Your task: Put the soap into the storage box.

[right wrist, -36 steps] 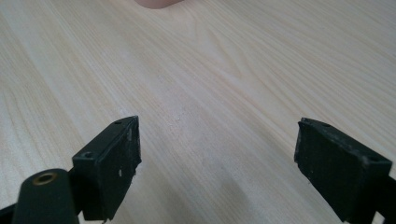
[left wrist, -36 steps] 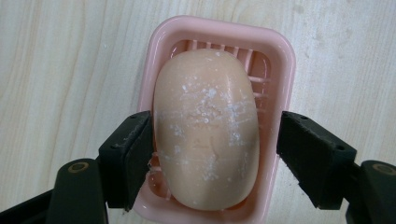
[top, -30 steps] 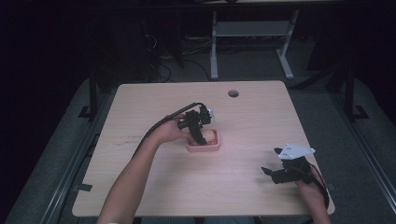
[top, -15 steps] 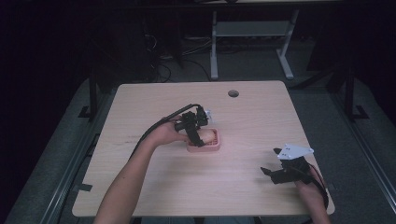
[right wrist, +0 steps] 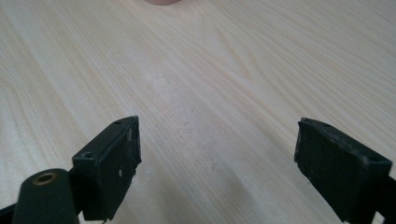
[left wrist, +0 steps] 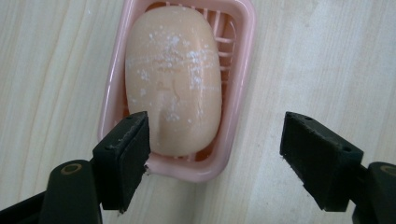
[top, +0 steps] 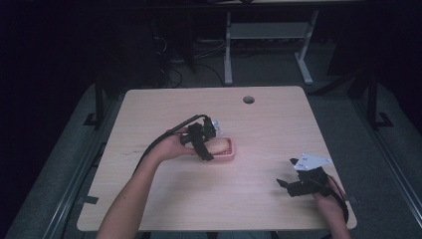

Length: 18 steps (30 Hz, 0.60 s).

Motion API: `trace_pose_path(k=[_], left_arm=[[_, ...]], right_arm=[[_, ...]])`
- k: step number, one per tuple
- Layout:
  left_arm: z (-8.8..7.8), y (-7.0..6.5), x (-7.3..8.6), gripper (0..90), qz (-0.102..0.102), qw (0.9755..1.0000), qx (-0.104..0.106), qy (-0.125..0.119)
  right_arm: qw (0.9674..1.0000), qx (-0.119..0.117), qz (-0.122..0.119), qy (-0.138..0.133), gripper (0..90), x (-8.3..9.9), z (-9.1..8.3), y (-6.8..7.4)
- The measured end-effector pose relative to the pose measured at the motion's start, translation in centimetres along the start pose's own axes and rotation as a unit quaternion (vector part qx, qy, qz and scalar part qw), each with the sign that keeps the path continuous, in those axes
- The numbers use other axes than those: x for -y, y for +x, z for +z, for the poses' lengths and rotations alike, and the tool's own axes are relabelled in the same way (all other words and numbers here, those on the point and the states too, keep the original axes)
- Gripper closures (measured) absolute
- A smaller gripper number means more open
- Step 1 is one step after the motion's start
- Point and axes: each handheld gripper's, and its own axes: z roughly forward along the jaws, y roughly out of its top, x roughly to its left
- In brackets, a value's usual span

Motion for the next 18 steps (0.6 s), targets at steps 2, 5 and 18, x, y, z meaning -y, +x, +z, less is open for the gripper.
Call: trace_pose_path(k=[2,5,18], left_arm=[[0.0,-0.1,0.3,23.5,-0.002,1.0000,-0.002,-0.001],[-0.1,-0.5,0.8,23.6,-0.005,1.0000,-0.002,-0.005],[-0.3,-1.5,1.9,22.8,-0.006,0.9999,0.000,-0.012]], right_arm=[[1.0000,-0.001,-0.001,0.001,14.0,0.0,0.0,0.0],[1.0000,-0.001,-0.002,0.002,14.0,-0.1,0.2,0.1],[1.0000,-0.003,0.001,0.008,14.0,-0.1,0.4,0.3]])
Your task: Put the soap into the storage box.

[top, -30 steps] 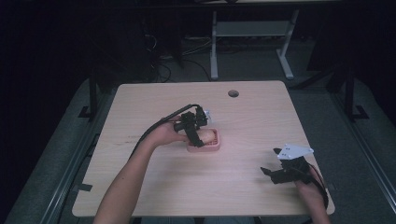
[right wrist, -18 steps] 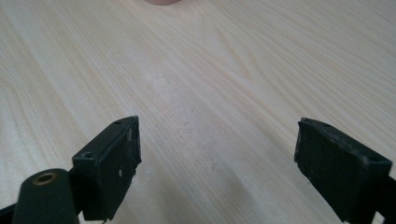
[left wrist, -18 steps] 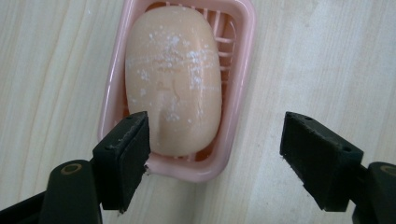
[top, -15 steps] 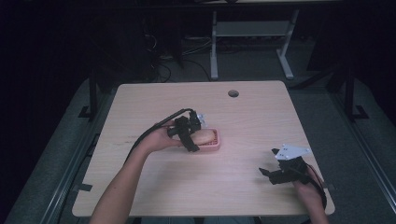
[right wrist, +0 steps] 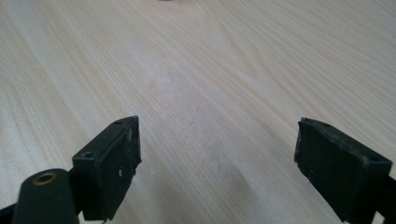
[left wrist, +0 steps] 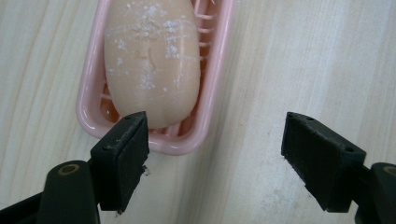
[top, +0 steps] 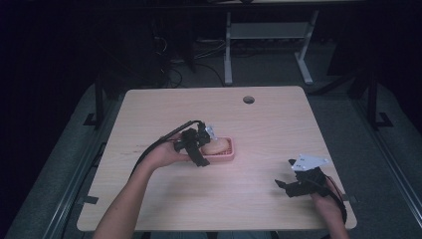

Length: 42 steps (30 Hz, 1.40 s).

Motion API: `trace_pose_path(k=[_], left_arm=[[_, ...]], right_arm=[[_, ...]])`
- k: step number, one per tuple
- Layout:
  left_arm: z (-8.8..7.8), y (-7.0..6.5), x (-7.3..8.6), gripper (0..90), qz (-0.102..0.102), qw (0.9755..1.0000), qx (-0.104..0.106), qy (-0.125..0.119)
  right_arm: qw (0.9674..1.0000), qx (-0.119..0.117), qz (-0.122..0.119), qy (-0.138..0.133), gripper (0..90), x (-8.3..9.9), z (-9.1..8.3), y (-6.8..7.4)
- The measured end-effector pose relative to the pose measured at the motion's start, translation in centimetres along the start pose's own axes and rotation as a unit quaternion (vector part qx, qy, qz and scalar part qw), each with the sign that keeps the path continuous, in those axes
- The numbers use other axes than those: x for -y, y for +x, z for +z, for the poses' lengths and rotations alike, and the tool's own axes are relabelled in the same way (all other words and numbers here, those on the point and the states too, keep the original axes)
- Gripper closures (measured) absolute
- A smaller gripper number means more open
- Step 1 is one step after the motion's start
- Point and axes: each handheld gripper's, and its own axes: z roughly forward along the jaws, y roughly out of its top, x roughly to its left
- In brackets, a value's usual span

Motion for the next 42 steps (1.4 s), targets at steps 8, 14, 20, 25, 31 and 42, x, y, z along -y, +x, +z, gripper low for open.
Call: trace_pose_path(k=[8,14,20,25,31,42], left_arm=[[0.0,-0.4,1.1,22.2,-0.006,1.0000,0.002,-0.002],[-0.2,-0.6,2.4,22.2,-0.014,0.9999,0.001,-0.008],[-0.4,-0.8,3.3,22.4,-0.019,0.9997,-0.001,-0.012],[-0.2,-1.1,4.1,22.4,-0.020,0.9997,0.001,-0.012],[-0.2,-1.7,4.8,22.3,-0.021,0.9997,0.002,-0.015],[-0.5,-2.6,5.8,22.4,-0.022,0.9995,0.005,-0.022]], right_arm=[[1.0000,0.002,0.000,0.003,14.0,0.0,0.1,0.1],[1.0000,0.003,0.003,0.005,14.0,0.0,0.2,0.1],[1.0000,0.003,0.002,0.008,14.0,0.0,0.2,0.2],[0.9999,0.006,0.003,0.008,14.0,0.1,0.2,0.2],[0.9999,0.006,0.005,0.009,14.0,0.2,0.2,0.1],[0.9999,0.006,0.006,0.011,14.0,0.2,0.2,0.2]])
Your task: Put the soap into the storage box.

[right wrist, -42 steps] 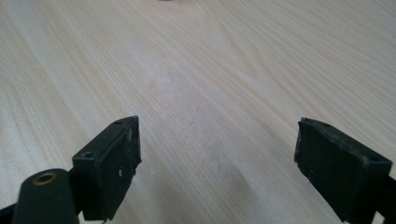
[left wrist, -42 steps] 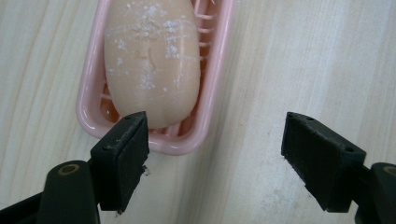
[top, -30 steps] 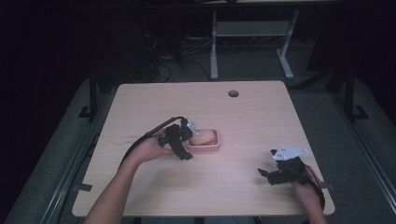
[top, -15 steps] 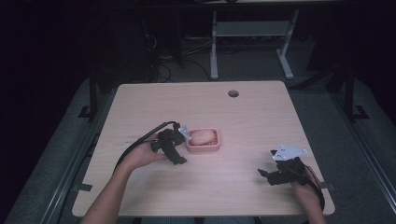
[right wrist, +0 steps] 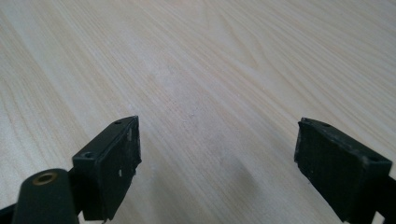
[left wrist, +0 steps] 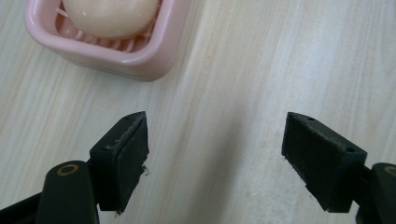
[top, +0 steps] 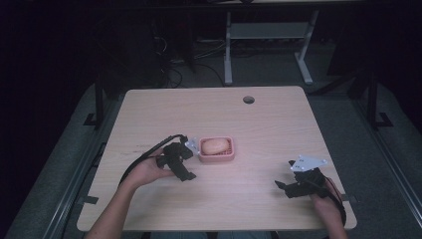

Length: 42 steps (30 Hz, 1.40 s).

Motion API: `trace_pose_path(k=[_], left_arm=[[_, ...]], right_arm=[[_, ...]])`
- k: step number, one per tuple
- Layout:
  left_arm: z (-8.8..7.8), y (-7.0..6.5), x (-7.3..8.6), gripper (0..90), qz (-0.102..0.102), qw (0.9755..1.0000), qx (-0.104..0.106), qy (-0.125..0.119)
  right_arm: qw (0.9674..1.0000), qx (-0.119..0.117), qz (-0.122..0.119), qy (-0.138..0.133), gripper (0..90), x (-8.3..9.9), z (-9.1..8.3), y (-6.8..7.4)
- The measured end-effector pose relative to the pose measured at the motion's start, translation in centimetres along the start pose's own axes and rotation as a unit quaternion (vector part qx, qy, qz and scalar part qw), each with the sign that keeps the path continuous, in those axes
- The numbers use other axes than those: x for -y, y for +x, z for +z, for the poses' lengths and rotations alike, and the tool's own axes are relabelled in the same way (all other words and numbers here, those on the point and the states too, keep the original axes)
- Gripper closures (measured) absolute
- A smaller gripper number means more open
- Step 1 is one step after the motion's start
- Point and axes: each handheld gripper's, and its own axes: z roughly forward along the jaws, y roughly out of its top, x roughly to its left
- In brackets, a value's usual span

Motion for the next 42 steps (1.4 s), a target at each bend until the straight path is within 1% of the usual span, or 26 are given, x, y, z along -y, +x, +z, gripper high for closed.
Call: trace_pose_path(k=[6,11,14,15,20,21,24,27,29,30,31,34,35,36,37,38,39,40,41,42], left_arm=[[0.1,-0.3,0.8,22.4,-0.006,1.0000,0.000,-0.005],[0.0,-1.0,1.7,22.3,-0.008,0.9999,-0.005,-0.010],[0.1,-1.2,2.1,22.4,-0.010,0.9999,-0.008,-0.010],[0.1,-1.4,2.4,22.3,-0.010,0.9998,-0.009,-0.013],[0.1,-1.8,3.0,22.4,-0.014,0.9997,-0.009,-0.016],[0.1,-2.1,3.3,22.4,-0.014,0.9996,-0.013,-0.019],[0.1,-2.3,3.6,22.4,-0.013,0.9996,-0.017,-0.018],[0.0,-2.6,4.0,22.4,-0.015,0.9993,-0.021,-0.027],[-0.2,-3.0,4.6,22.5,-0.015,0.9992,-0.023,-0.030],[-0.2,-3.0,4.6,22.5,-0.015,0.9992,-0.023,-0.030],[-0.2,-3.2,5.0,22.6,-0.017,0.9989,-0.025,-0.034],[-0.2,-3.3,5.4,22.6,-0.017,0.9987,-0.027,-0.039],[-0.1,-3.4,5.9,22.7,-0.023,0.9982,-0.030,-0.047],[-0.1,-3.4,5.9,22.7,-0.023,0.9982,-0.030,-0.047],[0.1,-3.6,6.3,22.7,-0.026,0.9981,-0.030,-0.046],[0.1,-3.6,6.3,22.7,-0.026,0.9981,-0.030,-0.046],[0.1,-3.6,6.4,22.7,-0.026,0.9980,-0.034,-0.046],[0.1,-3.7,6.5,22.7,-0.030,0.9978,-0.033,-0.049],[0.2,-3.8,6.4,22.6,-0.030,0.9976,-0.031,-0.054],[0.3,-3.9,6.3,22.3,-0.030,0.9973,-0.032,-0.059]], right_arm=[[1.0000,-0.002,0.002,0.000,14.0,0.0,0.0,-0.1],[1.0000,-0.002,0.001,0.000,14.0,0.1,0.0,-0.1],[1.0000,-0.001,0.001,0.000,14.0,0.1,0.0,-0.1],[1.0000,-0.001,0.002,0.000,14.0,0.1,0.0,-0.1],[1.0000,0.000,0.001,0.000,14.0,0.1,0.0,-0.1],[1.0000,0.000,0.001,0.000,14.0,0.1,0.0,-0.1],[1.0000,0.000,0.002,0.000,14.0,0.1,0.0,-0.1],[1.0000,0.001,0.002,0.002,14.0,0.2,0.0,-0.1],[1.0000,0.001,0.000,0.003,14.0,0.1,0.0,0.0],[1.0000,0.001,0.000,0.003,14.0,0.1,0.0,0.0],[1.0000,0.001,0.000,0.004,14.0,0.1,0.0,0.0],[1.0000,0.001,-0.001,0.005,14.0,0.1,0.0,0.0],[1.0000,0.002,-0.001,0.004,14.0,0.1,0.0,0.0],[1.0000,0.002,-0.001,0.004,14.0,0.1,0.0,0.0],[1.0000,0.002,-0.001,0.003,14.0,0.0,-0.1,0.1],[1.0000,0.002,-0.001,0.003,14.0,0.0,-0.1,0.1],[1.0000,0.002,-0.006,0.002,14.0,0.0,-0.1,0.1],[1.0000,0.002,-0.006,0.002,14.0,0.0,-0.1,0.1],[1.0000,0.000,-0.010,0.000,14.0,-0.1,-0.1,0.2],[0.9999,0.000,-0.012,0.002,14.0,-0.2,-0.1,0.2]])
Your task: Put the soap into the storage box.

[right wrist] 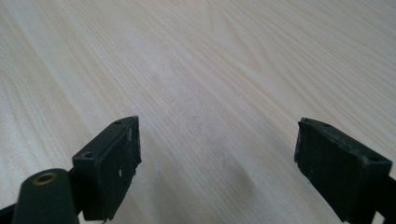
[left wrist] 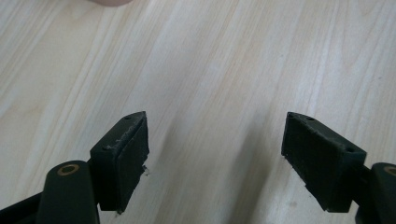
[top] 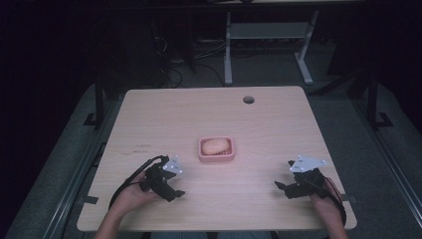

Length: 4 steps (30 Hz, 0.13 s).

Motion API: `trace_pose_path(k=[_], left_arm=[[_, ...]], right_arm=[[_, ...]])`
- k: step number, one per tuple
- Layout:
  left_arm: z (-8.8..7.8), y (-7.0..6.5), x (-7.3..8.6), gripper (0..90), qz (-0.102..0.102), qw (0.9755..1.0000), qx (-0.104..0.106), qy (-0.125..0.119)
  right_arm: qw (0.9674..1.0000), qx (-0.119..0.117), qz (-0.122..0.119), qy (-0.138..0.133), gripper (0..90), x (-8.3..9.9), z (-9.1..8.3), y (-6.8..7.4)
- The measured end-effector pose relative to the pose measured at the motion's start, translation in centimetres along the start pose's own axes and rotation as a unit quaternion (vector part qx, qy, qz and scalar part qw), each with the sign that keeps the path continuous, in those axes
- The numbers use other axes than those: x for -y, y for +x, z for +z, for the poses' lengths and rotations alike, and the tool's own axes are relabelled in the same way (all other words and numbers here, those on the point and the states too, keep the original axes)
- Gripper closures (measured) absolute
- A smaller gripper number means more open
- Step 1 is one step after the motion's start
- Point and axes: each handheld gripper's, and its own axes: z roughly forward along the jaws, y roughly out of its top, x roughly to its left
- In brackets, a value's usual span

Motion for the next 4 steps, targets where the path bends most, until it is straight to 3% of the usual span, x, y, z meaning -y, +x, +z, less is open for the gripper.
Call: trace_pose_path(k=[4], left_arm=[[0.29,-0.07,-0.16,20.9,0.003,1.0000,0.003,-0.002]], right_arm=[[1.0000,-0.003,-0.007,-0.001,14.0,-0.15,0.06,0.02]])
